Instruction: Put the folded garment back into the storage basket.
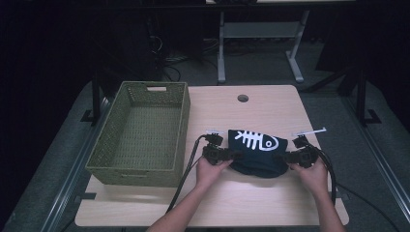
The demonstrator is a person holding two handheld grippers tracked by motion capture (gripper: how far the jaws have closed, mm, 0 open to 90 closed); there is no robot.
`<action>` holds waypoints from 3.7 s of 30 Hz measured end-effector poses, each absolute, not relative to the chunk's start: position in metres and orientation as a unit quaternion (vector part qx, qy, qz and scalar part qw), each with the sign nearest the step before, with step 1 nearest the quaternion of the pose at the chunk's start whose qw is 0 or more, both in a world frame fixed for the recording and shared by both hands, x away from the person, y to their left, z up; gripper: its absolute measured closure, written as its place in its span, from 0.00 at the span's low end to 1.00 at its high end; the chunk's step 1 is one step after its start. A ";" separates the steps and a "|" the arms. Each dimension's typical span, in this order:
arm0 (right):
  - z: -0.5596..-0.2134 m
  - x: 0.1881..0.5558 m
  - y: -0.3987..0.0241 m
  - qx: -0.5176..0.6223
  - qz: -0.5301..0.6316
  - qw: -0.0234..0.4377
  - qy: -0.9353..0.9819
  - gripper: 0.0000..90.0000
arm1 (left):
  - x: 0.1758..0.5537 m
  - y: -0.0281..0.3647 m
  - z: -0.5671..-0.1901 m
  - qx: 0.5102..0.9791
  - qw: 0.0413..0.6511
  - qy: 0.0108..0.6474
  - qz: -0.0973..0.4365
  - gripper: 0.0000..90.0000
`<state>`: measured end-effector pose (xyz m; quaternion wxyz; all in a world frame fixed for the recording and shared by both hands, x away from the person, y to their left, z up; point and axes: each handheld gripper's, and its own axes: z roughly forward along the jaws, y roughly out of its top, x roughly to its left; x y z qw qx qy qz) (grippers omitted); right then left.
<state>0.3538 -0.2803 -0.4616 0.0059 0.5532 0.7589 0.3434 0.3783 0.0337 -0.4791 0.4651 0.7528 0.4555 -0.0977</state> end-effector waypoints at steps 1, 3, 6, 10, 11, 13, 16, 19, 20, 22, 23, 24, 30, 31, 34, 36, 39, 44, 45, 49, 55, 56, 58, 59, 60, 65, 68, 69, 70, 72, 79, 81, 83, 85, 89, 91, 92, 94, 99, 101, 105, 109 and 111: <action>-0.462 0.353 -0.280 0.554 0.344 0.003 0.758 0.69 | 0.377 0.034 -0.480 0.753 0.466 0.454 -0.099 0.60; -0.461 0.352 -0.279 0.556 0.345 -0.003 0.756 0.74 | 0.375 0.035 -0.479 0.752 0.467 0.454 -0.103 0.63; -0.457 0.349 -0.279 0.549 0.354 -0.004 0.757 0.77 | 0.371 0.037 -0.476 0.754 0.470 0.449 -0.101 0.65; -0.450 0.343 -0.278 0.542 0.357 -0.009 0.760 0.78 | 0.366 0.038 -0.470 0.761 0.473 0.435 -0.092 0.67; -0.448 0.342 -0.278 0.541 0.362 -0.010 0.759 0.78 | 0.364 0.038 -0.468 0.760 0.474 0.434 -0.092 0.68; -0.443 0.339 -0.279 0.539 0.369 -0.010 0.757 0.78 | 0.362 0.038 -0.464 0.763 0.478 0.427 -0.089 0.68; -0.437 0.334 -0.282 0.535 0.381 -0.010 0.754 0.79 | 0.358 0.038 -0.457 0.762 0.483 0.422 -0.089 0.68; -0.432 0.328 -0.286 0.533 0.396 -0.013 0.748 0.79 | 0.355 0.038 -0.449 0.764 0.487 0.415 -0.086 0.68; -0.430 0.327 -0.287 0.533 0.401 -0.014 0.745 0.79 | 0.354 0.038 -0.446 0.765 0.489 0.412 -0.084 0.68; -0.426 0.324 -0.288 0.531 0.408 -0.013 0.742 0.79 | 0.352 0.039 -0.440 0.766 0.491 0.406 -0.080 0.68; -0.424 0.323 -0.288 0.530 0.412 -0.012 0.741 0.79 | 0.352 0.039 -0.437 0.767 0.493 0.403 -0.079 0.68; -0.421 0.321 -0.288 0.529 0.415 -0.012 0.740 0.79 | 0.351 0.040 -0.434 0.765 0.496 0.403 -0.078 0.68; -0.402 0.315 -0.288 0.515 0.440 -0.005 0.736 0.79 | 0.346 0.046 -0.416 0.764 0.507 0.391 -0.079 0.68; -0.399 0.314 -0.288 0.513 0.443 -0.005 0.735 0.79 | 0.346 0.048 -0.413 0.764 0.509 0.389 -0.079 0.68; -0.390 0.311 -0.286 0.506 0.453 -0.001 0.734 0.79 | 0.345 0.053 -0.406 0.762 0.513 0.387 -0.080 0.68; -0.386 0.311 -0.285 0.501 0.457 -0.001 0.735 0.79 | 0.344 0.056 -0.402 0.759 0.517 0.387 -0.086 0.68; -0.380 0.310 -0.283 0.495 0.463 -0.003 0.736 0.79 | 0.344 0.061 -0.396 0.758 0.520 0.381 -0.094 0.68; -0.372 0.309 -0.280 0.487 0.477 -0.007 0.731 0.79 | 0.341 0.069 -0.385 0.755 0.531 0.373 -0.095 0.68; -0.371 0.308 -0.279 0.484 0.479 -0.006 0.733 0.79 | 0.341 0.071 -0.383 0.753 0.533 0.373 -0.097 0.68; -0.362 0.307 -0.276 0.477 0.490 -0.004 0.730 0.79 | 0.340 0.077 -0.375 0.750 0.538 0.370 -0.102 0.68; -0.352 0.306 -0.272 0.467 0.506 -0.004 0.725 0.79 | 0.340 0.086 -0.359 0.753 0.542 0.361 -0.096 0.68; -0.351 0.307 -0.271 0.464 0.508 -0.006 0.726 0.79 | 0.341 0.088 -0.357 0.753 0.542 0.360 -0.097 0.68; -0.348 0.307 -0.267 0.461 0.510 -0.005 0.727 0.79 | 0.342 0.092 -0.354 0.751 0.544 0.361 -0.097 0.68; -0.346 0.308 -0.265 0.461 0.510 -0.005 0.726 0.79 | 0.343 0.094 -0.353 0.750 0.546 0.360 -0.099 0.68; -0.345 0.308 -0.264 0.459 0.512 -0.004 0.726 0.79 | 0.343 0.096 -0.352 0.748 0.547 0.361 -0.102 0.68; -0.339 0.311 -0.255 0.450 0.516 -0.005 0.729 0.79 | 0.345 0.106 -0.346 0.747 0.548 0.362 -0.099 0.68; -0.336 0.312 -0.250 0.448 0.518 -0.008 0.729 0.79 | 0.346 0.112 -0.343 0.748 0.548 0.361 -0.099 0.68; -0.335 0.313 -0.249 0.445 0.518 -0.007 0.730 0.79 | 0.346 0.114 -0.342 0.749 0.548 0.360 -0.098 0.68; -0.334 0.313 -0.247 0.443 0.520 -0.008 0.730 0.79 | 0.346 0.116 -0.341 0.749 0.548 0.359 -0.098 0.68; -0.332 0.313 -0.243 0.441 0.521 -0.008 0.731 0.79 | 0.346 0.120 -0.339 0.749 0.548 0.359 -0.099 0.68; -0.327 0.317 -0.231 0.433 0.522 -0.009 0.735 0.79 | 0.347 0.133 -0.334 0.747 0.549 0.361 -0.102 0.68; -0.325 0.317 -0.228 0.430 0.522 -0.012 0.737 0.79 | 0.347 0.137 -0.333 0.746 0.550 0.362 -0.103 0.68; -0.324 0.318 -0.224 0.428 0.522 -0.011 0.738 0.79 | 0.347 0.141 -0.332 0.744 0.551 0.364 -0.105 0.68; -0.323 0.318 -0.221 0.426 0.522 -0.011 0.739 0.79 | 0.347 0.144 -0.331 0.744 0.551 0.364 -0.104 0.68; -0.320 0.319 -0.216 0.423 0.522 -0.012 0.741 0.79 | 0.347 0.149 -0.329 0.746 0.550 0.363 -0.102 0.67; -0.319 0.319 -0.215 0.423 0.521 -0.012 0.741 0.79 | 0.347 0.150 -0.328 0.746 0.549 0.363 -0.103 0.67; -0.317 0.320 -0.213 0.421 0.522 -0.013 0.741 0.79 | 0.347 0.152 -0.326 0.745 0.550 0.363 -0.102 0.67; -0.316 0.320 -0.211 0.420 0.523 -0.014 0.742 0.79 | 0.347 0.154 -0.324 0.746 0.550 0.362 -0.100 0.67; -0.314 0.320 -0.205 0.416 0.523 -0.015 0.744 0.79 | 0.346 0.160 -0.321 0.747 0.549 0.362 -0.101 0.67; -0.313 0.320 -0.204 0.414 0.523 -0.014 0.745 0.79 | 0.346 0.162 -0.320 0.746 0.551 0.362 -0.100 0.67; -0.309 0.321 -0.199 0.412 0.522 -0.014 0.747 0.79 | 0.345 0.167 -0.318 0.744 0.552 0.362 -0.099 0.67; -0.306 0.321 -0.194 0.409 0.523 -0.013 0.748 0.79 | 0.345 0.173 -0.315 0.744 0.553 0.362 -0.098 0.67; -0.305 0.320 -0.191 0.409 0.523 -0.014 0.748 0.79 | 0.344 0.175 -0.314 0.744 0.553 0.363 -0.096 0.67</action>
